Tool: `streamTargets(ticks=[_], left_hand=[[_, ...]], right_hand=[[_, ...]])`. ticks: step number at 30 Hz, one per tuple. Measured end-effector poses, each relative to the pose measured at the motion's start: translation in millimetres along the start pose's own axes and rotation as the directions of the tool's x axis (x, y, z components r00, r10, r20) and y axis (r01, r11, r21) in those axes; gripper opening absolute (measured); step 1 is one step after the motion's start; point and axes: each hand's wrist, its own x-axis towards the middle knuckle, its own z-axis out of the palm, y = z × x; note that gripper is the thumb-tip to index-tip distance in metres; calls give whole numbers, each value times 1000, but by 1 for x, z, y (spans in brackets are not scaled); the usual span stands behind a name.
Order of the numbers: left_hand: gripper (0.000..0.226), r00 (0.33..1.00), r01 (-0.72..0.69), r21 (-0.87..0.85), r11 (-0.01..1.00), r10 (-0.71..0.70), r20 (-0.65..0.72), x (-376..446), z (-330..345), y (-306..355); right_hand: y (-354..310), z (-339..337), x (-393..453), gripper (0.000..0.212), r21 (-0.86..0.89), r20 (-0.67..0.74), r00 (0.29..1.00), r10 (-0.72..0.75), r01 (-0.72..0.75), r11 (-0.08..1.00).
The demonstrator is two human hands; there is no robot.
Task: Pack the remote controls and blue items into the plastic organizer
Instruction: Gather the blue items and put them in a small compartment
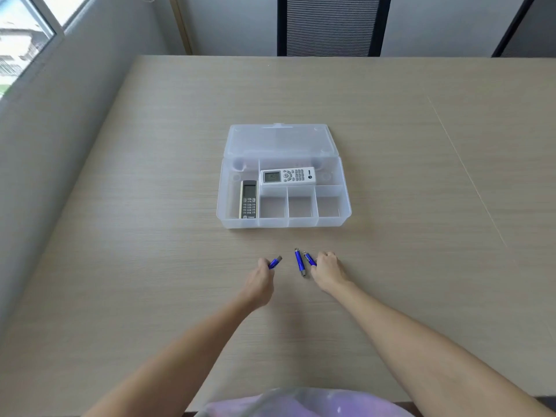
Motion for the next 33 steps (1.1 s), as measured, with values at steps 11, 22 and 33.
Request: streamTargets(ticks=[11,22,33], left_hand=[[51,968,249,131,960,-242,-67,59,48,72],[16,999,20,232,972,-8,-49,52,24,50],[23,990,-110,-211,971,88,-112,59,-37,73]], right_hand=[[42,-73,14,17,435,-64,993,97,-60,898],[-30,-150,92,10,413,82,991,106,-131,901],[-31,-124,124,21,265,250,956,155,-221,939]])
